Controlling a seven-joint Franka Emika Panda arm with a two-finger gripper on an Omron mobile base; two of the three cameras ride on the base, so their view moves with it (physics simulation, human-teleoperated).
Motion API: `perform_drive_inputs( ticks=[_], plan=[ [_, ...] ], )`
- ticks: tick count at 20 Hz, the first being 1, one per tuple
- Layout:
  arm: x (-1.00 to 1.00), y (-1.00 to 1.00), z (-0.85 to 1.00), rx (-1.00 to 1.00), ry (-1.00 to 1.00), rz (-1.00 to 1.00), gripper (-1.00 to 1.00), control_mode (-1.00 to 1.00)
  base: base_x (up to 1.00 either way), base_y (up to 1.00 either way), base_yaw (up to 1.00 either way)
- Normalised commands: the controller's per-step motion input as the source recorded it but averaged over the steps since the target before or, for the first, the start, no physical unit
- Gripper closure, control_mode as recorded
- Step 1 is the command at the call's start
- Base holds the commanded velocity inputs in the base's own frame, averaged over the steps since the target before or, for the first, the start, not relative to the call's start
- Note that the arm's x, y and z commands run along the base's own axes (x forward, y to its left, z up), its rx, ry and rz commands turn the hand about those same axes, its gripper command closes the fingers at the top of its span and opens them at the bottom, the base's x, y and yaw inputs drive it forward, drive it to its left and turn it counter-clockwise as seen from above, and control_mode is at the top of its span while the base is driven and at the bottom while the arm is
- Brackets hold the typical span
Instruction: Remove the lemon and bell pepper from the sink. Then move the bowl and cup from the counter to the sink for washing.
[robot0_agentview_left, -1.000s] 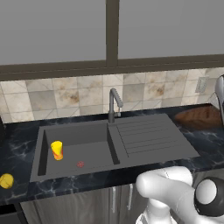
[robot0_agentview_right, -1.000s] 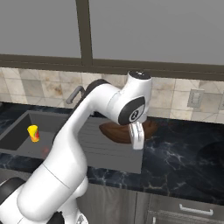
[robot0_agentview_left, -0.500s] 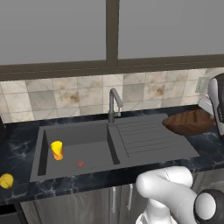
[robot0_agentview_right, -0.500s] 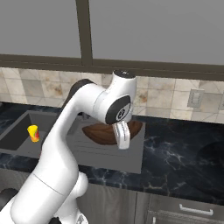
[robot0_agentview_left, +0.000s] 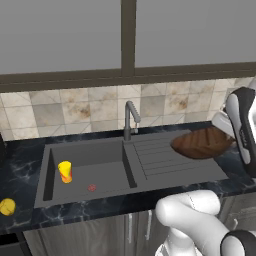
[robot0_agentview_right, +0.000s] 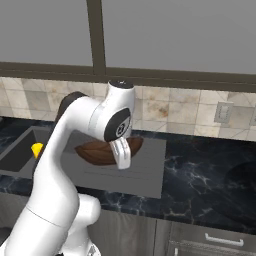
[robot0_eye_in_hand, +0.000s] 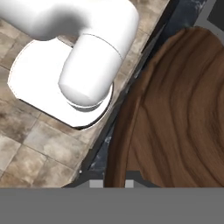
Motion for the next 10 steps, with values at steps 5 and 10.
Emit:
perform_drive_inputs(
  ticks=[5,10],
  plan=[
    [-0.05,0.49,0.00,0.03,0.00,0.07,1.00,-1.00,0.00,0.00,0.00],
    [-0.05,0.49,0.00,0.02,0.00,0.07,1.00,-1.00,0.00,0.00,0.00]
  ],
)
